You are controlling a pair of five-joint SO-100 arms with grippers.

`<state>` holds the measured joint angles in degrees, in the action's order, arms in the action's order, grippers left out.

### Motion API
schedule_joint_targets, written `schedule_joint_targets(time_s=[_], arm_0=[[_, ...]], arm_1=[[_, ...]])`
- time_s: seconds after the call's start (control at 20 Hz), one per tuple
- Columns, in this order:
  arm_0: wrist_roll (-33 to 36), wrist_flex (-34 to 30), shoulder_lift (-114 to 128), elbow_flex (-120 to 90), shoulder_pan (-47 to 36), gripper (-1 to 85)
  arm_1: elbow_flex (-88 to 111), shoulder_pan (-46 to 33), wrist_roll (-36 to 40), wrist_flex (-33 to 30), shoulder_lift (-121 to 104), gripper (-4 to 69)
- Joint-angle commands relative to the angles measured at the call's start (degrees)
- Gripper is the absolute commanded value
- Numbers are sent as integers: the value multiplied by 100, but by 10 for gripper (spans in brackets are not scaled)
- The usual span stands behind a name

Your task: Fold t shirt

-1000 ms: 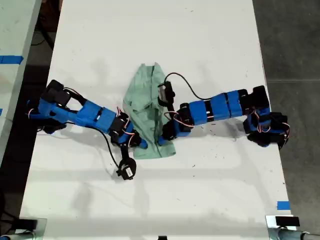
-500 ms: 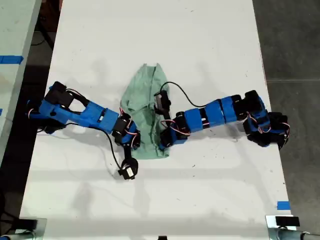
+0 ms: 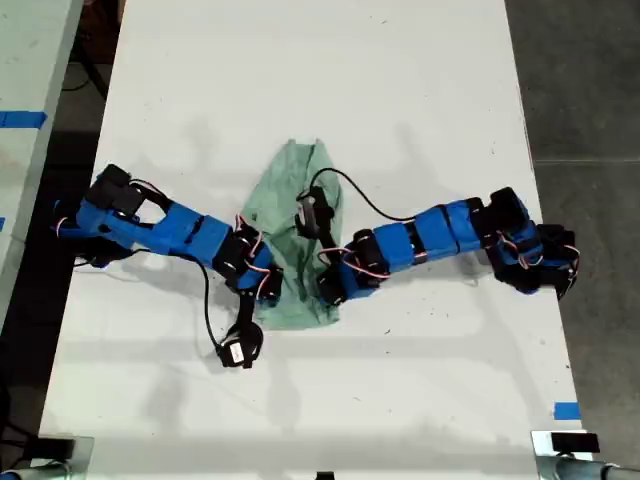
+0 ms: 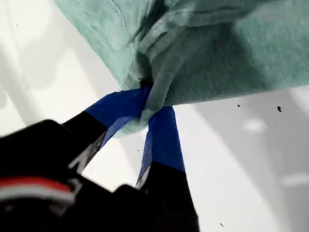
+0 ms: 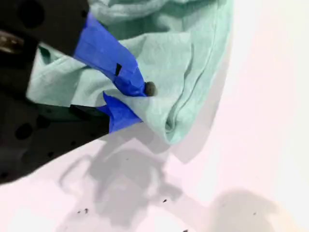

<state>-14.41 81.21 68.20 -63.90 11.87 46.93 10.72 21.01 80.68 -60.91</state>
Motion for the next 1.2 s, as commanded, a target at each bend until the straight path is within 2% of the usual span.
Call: schedule_joint_targets(time_s=[0.0, 0.2, 0.5, 0.55, 0.6, 0.65, 0.8, 1.0, 1.05, 1.1, 1.15], arm_0=[[360, 677, 1468, -334, -721, -2], [1529, 835, 3129, -1380, -2241, -2], [3129, 870, 3797, -1564, -4500, 0], [3384, 870, 3718, -1406, -4799, 32], [3700, 870, 3595, -1160, -5062, 132], [3929, 905, 3463, -879, -5309, 292], [4421, 993, 3375, -202, -6126, 262], [4772, 993, 3973, 97, -6847, 233], [4834, 993, 4236, 123, -6987, 182], [4904, 993, 4544, 149, -7128, 74], [4983, 993, 4887, 149, -7233, -3]], arm_1=[[-404, -668, 492, 466, -1143, 12], [-272, -1740, 1002, 923, -1679, 12], [-396, -3146, 1890, 914, -1907, 42], [-404, -3472, 2013, 914, -1969, 66], [-404, -3806, 2171, 914, -2057, 92], [-404, -4157, 2250, 914, -2136, 118], [-404, -5027, 2461, 940, -2522, 150], [-422, -5581, 2769, 1204, -3278, 153], [-422, -5695, 2848, 1415, -3463, 153], [-413, -5783, 2909, 1687, -3665, 152], [-255, -5836, 2953, 1925, -3964, 57]])
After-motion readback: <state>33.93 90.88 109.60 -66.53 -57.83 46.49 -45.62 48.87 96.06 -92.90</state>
